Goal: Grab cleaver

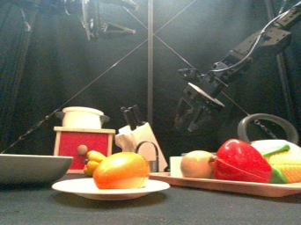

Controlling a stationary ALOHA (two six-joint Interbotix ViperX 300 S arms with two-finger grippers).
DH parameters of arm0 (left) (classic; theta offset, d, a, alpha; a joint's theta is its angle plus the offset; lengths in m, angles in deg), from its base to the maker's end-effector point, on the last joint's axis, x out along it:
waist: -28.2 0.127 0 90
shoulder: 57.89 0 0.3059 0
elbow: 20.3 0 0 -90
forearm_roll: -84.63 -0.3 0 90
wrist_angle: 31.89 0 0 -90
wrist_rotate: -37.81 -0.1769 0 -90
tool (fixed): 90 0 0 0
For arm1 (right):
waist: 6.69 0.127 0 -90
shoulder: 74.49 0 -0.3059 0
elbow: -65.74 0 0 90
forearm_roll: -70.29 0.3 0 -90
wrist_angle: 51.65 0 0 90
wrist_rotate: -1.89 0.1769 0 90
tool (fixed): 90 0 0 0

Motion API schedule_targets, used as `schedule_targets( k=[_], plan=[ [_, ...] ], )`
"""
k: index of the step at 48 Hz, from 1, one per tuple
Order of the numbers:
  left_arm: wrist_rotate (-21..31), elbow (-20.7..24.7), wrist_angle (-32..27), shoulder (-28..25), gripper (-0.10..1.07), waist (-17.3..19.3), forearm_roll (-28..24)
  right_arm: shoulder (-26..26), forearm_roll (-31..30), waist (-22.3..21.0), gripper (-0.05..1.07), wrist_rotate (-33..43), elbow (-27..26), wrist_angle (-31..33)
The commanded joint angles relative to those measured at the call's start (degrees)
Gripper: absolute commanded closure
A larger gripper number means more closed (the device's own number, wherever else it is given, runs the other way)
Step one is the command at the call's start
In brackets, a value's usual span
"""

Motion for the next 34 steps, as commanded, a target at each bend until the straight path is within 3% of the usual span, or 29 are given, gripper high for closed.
schedule_targets(
  k=[1, 10, 16, 20, 25, 29, 34],
  plan=[
    [-1.49, -1.05, -6.06, 2.29, 0.02, -5.36, -4.04, -0.26, -0.09, -0.26, 0.01, 0.00, -1.76, -0.09],
    [-3.87, -3.43, -13.27, 2.81, 0.02, -13.71, -14.77, 2.11, -0.09, -0.09, 0.01, -0.09, -3.52, -0.09],
    [-2.37, -2.11, -12.48, 3.25, 0.02, -15.64, -9.93, 4.04, -0.09, 0.09, 0.01, -0.18, -4.92, -0.09],
    [-2.11, -0.79, -10.99, 2.99, 0.02, -14.68, -3.16, 5.01, -0.09, 0.09, 0.01, -0.18, -5.71, -0.09],
    [-2.37, 0.44, -4.39, 2.64, 0.02, -11.60, 5.71, 5.36, -0.09, 0.18, 0.01, -0.18, -6.06, -0.09],
    [-2.37, 1.41, 3.25, 2.64, 0.02, -8.35, 8.70, 5.36, -0.09, 0.18, 0.01, -0.18, -5.89, -0.09],
    [-2.37, 3.34, 10.28, 2.46, 0.02, -5.19, 8.61, 4.92, -0.09, 0.18, 0.01, -0.18, -5.54, -0.09]
  ],
)
